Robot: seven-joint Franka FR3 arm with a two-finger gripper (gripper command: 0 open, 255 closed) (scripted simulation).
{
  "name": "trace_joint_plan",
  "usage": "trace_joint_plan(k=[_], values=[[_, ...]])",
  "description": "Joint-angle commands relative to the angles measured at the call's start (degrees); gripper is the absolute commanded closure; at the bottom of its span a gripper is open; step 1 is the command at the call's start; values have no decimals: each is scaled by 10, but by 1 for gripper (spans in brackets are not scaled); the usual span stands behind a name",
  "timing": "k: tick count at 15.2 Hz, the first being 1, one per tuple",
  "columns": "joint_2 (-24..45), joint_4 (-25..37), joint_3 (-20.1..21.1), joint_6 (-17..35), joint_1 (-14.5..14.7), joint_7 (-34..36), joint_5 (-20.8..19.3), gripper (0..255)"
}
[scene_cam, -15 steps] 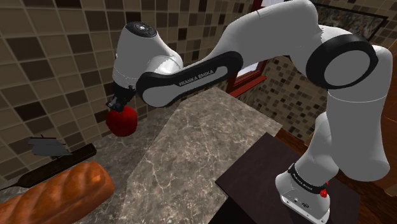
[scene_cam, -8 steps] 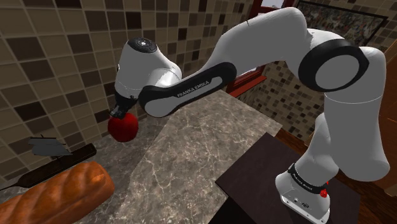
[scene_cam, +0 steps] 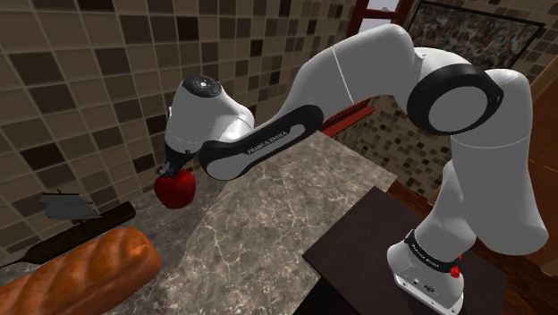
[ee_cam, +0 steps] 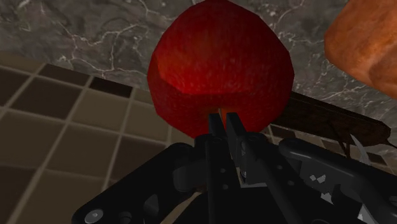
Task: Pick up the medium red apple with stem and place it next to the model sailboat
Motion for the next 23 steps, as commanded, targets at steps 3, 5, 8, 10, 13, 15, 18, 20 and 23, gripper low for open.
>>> trace_joint_plan(k=[3,5,8,10,13,15,18,20,23], values=[[15,-1,-3,16,2,5,-4,255],[15,-1,-3,16,2,5,-4,255],[15,-1,-3,16,2,5,-4,255],[15,-1,-3,16,2,5,-4,255],[15,-1,-3,16,2,5,-4,0],[15,-1,-3,16,2,5,-4,0],[-23,-27,-1,3,3,5,-2,0],[-56,-47,2,-10,3,4,0,0],[-56,-47,2,-10,3,4,0,0]])
